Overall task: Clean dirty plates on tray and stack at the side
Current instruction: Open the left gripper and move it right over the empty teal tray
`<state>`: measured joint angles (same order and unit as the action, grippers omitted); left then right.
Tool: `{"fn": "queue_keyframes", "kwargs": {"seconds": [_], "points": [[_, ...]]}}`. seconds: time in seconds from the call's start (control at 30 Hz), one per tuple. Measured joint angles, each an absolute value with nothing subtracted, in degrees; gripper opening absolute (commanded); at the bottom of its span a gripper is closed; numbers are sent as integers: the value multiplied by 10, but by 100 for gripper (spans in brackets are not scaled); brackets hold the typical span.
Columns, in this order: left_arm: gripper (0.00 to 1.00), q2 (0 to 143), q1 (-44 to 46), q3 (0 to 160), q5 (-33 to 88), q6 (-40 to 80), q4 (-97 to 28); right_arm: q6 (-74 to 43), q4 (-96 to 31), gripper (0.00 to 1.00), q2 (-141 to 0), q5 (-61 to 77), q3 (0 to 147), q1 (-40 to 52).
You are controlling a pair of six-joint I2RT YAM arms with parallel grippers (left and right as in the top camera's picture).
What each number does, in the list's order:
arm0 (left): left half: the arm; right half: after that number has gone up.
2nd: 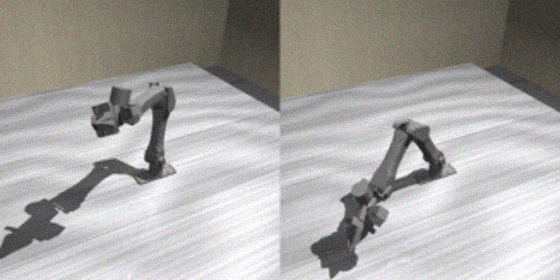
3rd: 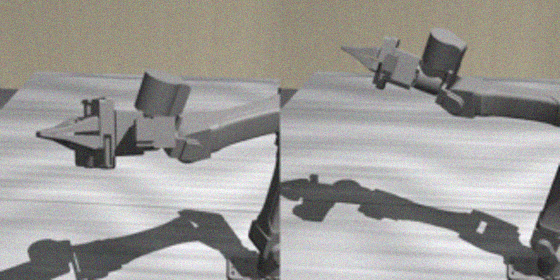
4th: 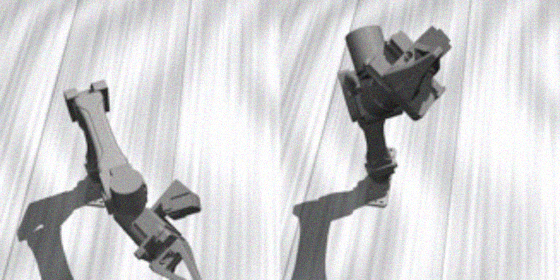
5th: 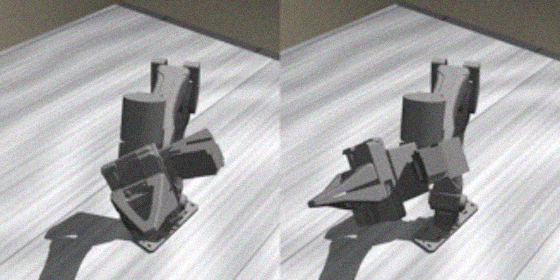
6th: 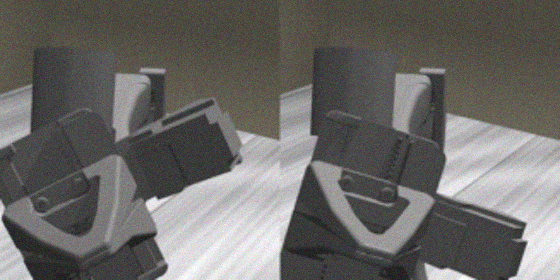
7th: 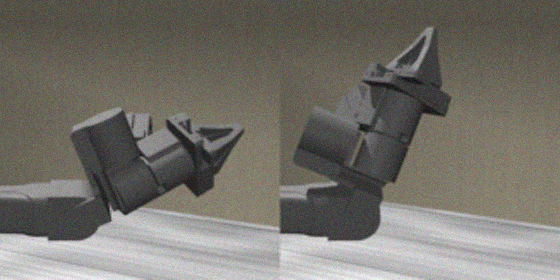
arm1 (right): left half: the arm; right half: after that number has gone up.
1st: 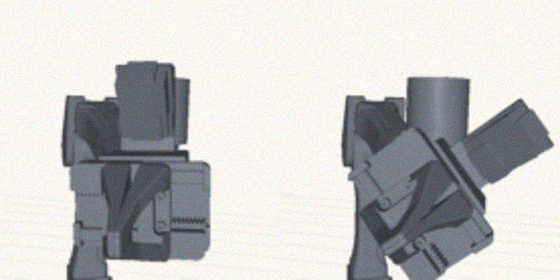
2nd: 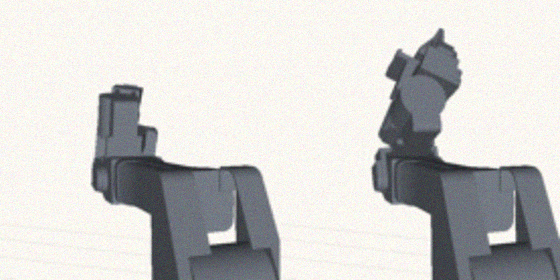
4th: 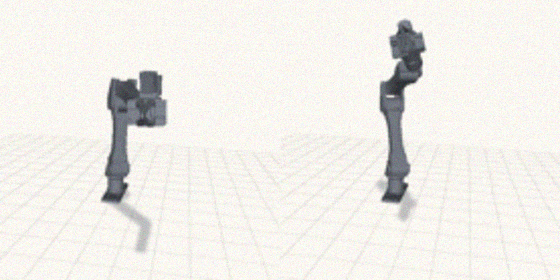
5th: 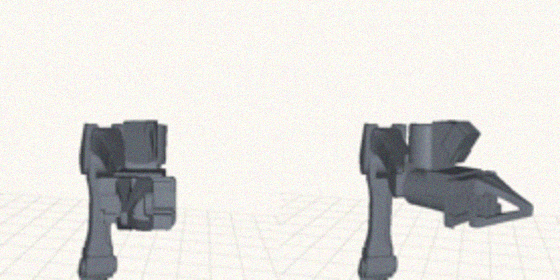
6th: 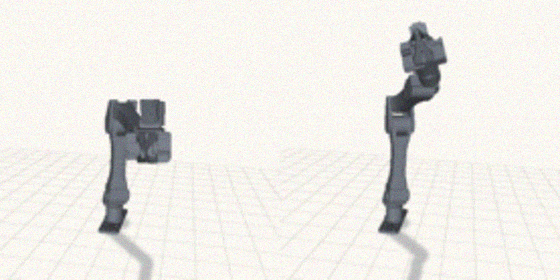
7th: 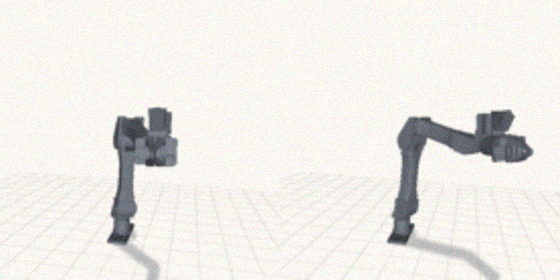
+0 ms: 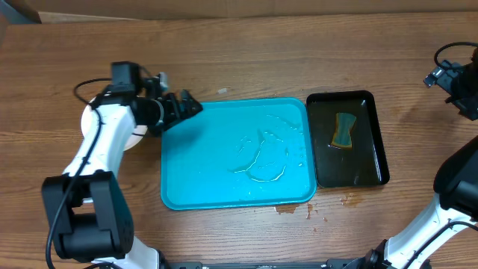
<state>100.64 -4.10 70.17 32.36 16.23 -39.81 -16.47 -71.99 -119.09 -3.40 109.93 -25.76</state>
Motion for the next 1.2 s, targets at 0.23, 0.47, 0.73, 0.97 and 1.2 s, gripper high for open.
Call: {"fn": "queue_keyframes", "kwargs": {"seconds": [0.23,0.47,0.73,0.97,1.2], "points": [[100,1006,35,701,291,161,-398,-165,-720,100,-1191,-34,1099,-257],[100,1006,53,701,261,161,-398,-165,-720,100,-1191,-34,1099,-257],[100,1006,53,701,251,161,-398,-164,-720,100,-1191,-34,1099,-257],[100,1006,53,701,250,161,-398,-165,-720,100,-1191,-34,1099,-257],[100,1006,53,701,250,161,-398,-165,-720,100,-1191,-34,1099,-257]]}}
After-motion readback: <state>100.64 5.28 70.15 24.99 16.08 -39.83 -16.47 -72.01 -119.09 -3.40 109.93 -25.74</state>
